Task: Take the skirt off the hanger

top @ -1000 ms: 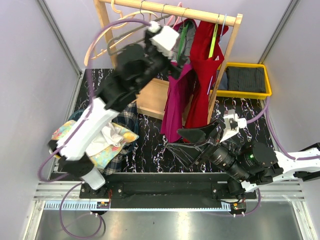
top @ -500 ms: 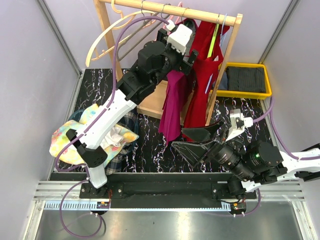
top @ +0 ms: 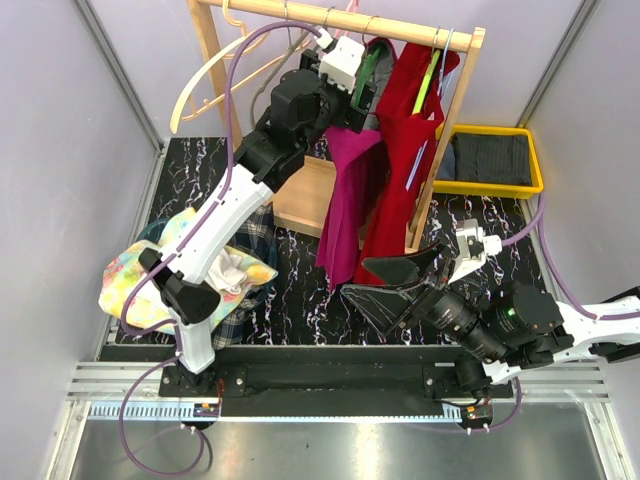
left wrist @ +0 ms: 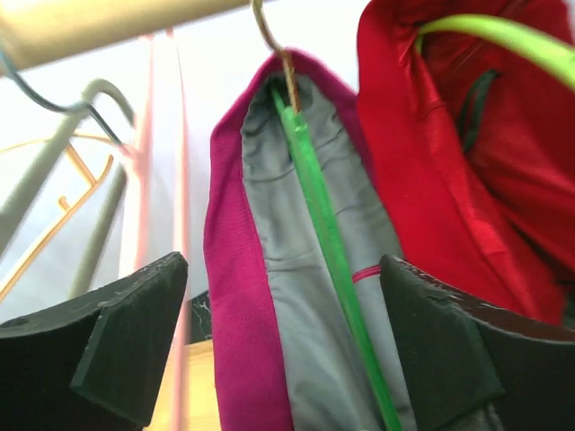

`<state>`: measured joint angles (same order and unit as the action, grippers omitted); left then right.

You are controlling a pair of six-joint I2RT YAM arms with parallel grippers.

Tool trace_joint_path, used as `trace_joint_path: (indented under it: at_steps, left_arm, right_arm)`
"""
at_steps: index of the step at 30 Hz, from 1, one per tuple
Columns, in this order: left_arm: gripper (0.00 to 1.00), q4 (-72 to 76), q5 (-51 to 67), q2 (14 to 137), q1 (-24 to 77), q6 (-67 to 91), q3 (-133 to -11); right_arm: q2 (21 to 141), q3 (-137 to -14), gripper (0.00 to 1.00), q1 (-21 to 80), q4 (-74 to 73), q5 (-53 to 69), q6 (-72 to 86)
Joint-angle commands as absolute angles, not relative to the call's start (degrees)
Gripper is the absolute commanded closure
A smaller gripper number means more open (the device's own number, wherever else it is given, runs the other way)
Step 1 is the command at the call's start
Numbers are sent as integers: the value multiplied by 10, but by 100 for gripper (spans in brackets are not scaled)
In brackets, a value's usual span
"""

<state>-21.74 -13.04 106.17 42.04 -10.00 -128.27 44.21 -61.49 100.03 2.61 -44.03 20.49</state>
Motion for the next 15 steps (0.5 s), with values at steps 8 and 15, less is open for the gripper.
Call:
trace_joint_path:
  at_steps: [8, 15]
  left_arm:
    - [77, -203, -86, 1052, 418, -124, -1233]
    - [100, -207, -83, 1035, 419, -127, -1216]
  right_arm:
    - [449, -649, 0, 1005, 15, -465, 205]
    - [453, -662, 0, 1005, 3, -469, 207]
